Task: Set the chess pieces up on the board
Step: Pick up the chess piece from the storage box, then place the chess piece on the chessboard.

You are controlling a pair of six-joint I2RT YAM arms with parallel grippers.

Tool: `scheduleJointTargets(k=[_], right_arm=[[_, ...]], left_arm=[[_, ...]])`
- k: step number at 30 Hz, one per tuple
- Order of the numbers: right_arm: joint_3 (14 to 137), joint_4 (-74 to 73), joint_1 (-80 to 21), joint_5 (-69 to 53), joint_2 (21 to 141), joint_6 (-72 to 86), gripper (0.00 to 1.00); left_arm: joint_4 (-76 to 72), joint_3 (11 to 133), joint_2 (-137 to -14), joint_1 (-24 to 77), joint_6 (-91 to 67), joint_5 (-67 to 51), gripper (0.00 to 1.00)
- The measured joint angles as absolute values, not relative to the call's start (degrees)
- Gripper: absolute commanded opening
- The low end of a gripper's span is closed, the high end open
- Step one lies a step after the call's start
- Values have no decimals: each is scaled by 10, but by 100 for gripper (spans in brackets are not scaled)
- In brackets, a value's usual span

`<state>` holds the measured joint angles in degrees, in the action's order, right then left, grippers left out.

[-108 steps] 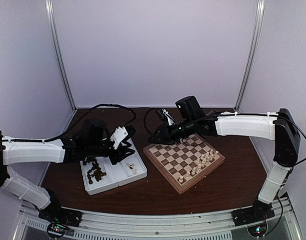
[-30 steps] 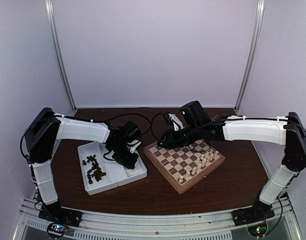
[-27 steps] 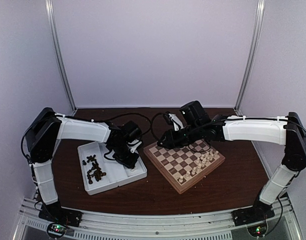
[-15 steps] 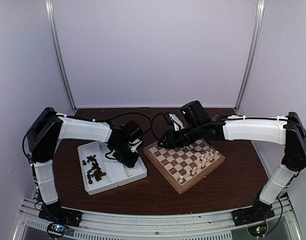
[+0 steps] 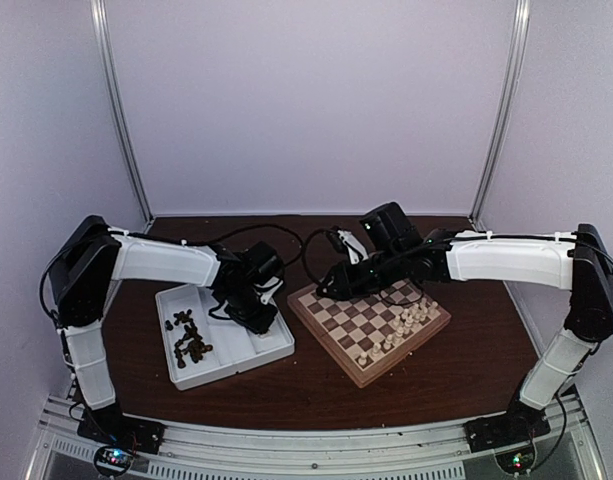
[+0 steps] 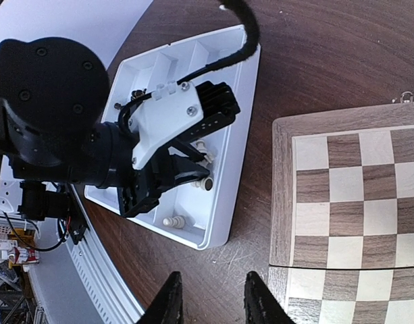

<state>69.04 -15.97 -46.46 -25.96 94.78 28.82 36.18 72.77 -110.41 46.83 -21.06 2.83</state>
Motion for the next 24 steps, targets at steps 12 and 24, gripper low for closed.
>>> scheduleJointTargets(k=[12, 24], right_arm=[[731, -138, -475, -312, 979, 321, 33], [741, -51, -504, -377, 1017, 408, 40]], left_arm=[[178, 550, -888, 471, -140, -14, 14], [7, 429, -770, 471, -62, -108, 15]])
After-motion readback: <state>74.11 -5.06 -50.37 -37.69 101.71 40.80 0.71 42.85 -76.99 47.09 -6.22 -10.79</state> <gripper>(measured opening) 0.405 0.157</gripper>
